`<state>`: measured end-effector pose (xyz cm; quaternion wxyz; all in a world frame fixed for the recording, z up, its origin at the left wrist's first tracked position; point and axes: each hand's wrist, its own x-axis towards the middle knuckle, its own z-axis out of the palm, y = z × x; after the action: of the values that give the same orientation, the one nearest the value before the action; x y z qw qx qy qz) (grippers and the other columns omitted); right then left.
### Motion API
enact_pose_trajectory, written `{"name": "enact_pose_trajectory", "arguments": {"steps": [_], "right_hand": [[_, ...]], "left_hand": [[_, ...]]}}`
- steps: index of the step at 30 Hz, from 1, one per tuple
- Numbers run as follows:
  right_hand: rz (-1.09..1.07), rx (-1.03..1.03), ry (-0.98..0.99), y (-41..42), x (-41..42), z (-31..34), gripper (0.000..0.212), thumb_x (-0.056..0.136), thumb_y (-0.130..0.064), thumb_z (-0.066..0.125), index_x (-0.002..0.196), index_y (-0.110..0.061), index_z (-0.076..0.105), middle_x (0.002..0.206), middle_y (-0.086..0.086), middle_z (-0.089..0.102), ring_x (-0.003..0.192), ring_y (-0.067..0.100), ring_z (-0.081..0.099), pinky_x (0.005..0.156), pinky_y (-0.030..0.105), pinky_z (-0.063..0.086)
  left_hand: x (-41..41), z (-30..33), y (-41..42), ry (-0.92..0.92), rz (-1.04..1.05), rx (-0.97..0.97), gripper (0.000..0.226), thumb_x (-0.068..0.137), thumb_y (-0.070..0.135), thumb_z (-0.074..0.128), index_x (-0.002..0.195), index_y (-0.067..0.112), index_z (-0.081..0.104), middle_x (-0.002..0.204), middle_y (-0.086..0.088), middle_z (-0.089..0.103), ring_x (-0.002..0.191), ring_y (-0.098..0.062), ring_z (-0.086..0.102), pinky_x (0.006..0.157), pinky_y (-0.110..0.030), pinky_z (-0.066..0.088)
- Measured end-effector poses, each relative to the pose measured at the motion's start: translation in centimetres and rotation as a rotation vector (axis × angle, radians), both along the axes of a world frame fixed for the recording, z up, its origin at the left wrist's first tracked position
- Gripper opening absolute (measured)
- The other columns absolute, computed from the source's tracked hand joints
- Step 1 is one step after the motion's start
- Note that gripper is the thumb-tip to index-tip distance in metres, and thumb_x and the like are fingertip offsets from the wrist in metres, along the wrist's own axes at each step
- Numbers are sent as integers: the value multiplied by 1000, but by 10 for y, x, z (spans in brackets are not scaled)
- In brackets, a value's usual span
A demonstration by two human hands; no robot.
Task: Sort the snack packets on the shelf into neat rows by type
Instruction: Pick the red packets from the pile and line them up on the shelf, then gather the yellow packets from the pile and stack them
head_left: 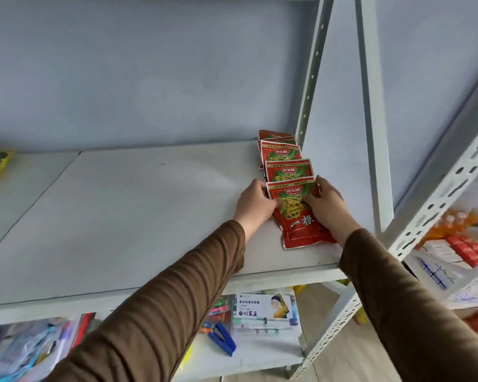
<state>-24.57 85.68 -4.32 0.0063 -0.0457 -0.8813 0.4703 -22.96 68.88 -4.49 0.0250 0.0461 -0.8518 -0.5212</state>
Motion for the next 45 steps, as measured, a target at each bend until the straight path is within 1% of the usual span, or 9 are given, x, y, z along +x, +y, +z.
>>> {"name": "enact_pose_trajectory", "arguments": {"steps": [3, 5, 7, 12, 15, 21, 33, 36, 45], "right_hand": [[-14, 167, 139, 2, 7, -3, 57, 100, -34, 54, 151, -21, 32, 147, 9, 41, 130, 29, 44, 101, 47, 43], [-33, 241, 274, 0, 15, 0, 52, 100, -34, 52, 148, -22, 37, 148, 5, 39, 135, 27, 33, 110, 49, 33], [-46, 321, 369, -8, 25, 7, 44, 99, -37, 52, 141, -24, 45, 146, 3, 42, 133, 27, 33, 109, 50, 33], [100, 538, 501, -52, 49, 25, 38, 98, -36, 57, 134, -25, 55, 145, 2, 48, 130, 31, 40, 106, 52, 37], [236, 531, 550, -95, 59, 29, 35, 97, -38, 57, 130, -26, 59, 139, -2, 52, 128, 26, 40, 104, 46, 37], [445, 508, 536, -211, 82, 31, 35, 96, -40, 56, 129, -29, 60, 139, -5, 54, 132, 25, 38, 103, 42, 35], [594, 393, 557, -466, 158, 38, 50, 96, -36, 57, 142, -21, 45, 134, 4, 57, 127, 28, 44, 103, 40, 38], [640, 398, 541, -506, 168, 39, 52, 96, -34, 57, 144, -20, 42, 135, 5, 57, 127, 27, 45, 105, 38, 37], [711, 339, 559, -611, 139, 56, 49, 98, -28, 55, 145, -20, 45, 136, 5, 55, 127, 28, 45, 103, 36, 37]], "left_hand": [[4, 0, 0, 8, 27, 29, 39, 90, 34, 76, 114, 20, 49, 103, -4, 70, 72, -17, 67, 57, -28, 54], [8, 1, -5, 14, 53, 24, 41, 91, 37, 74, 118, 21, 48, 94, 1, 67, 66, -13, 66, 56, -27, 55], [14, 2, -16, 45, 70, -22, 43, 92, 39, 72, 124, 20, 49, 94, 2, 65, 71, -14, 68, 65, -32, 60], [41, 7, -69, 211, 51, -221, 40, 93, 35, 71, 127, 18, 57, 123, 4, 64, 115, -13, 61, 90, -23, 48], [64, 15, -111, 267, 112, -396, 41, 95, 34, 68, 132, 19, 58, 137, 3, 61, 128, -15, 53, 105, -29, 42], [121, 28, -221, 239, 252, -436, 37, 95, 33, 67, 129, 20, 61, 137, 2, 61, 130, -18, 51, 107, -30, 40], [228, 30, -462, 257, 402, -631, 34, 95, 31, 67, 126, 18, 62, 131, -1, 63, 128, -23, 49, 99, -32, 38], [235, 31, -504, 251, 396, -629, 34, 95, 29, 69, 126, 15, 63, 131, -4, 63, 127, -25, 51, 100, -36, 42], [220, 45, -594, 316, 443, -629, 32, 94, 27, 70, 123, 17, 64, 128, -1, 65, 122, -23, 54, 89, -25, 37]]}}
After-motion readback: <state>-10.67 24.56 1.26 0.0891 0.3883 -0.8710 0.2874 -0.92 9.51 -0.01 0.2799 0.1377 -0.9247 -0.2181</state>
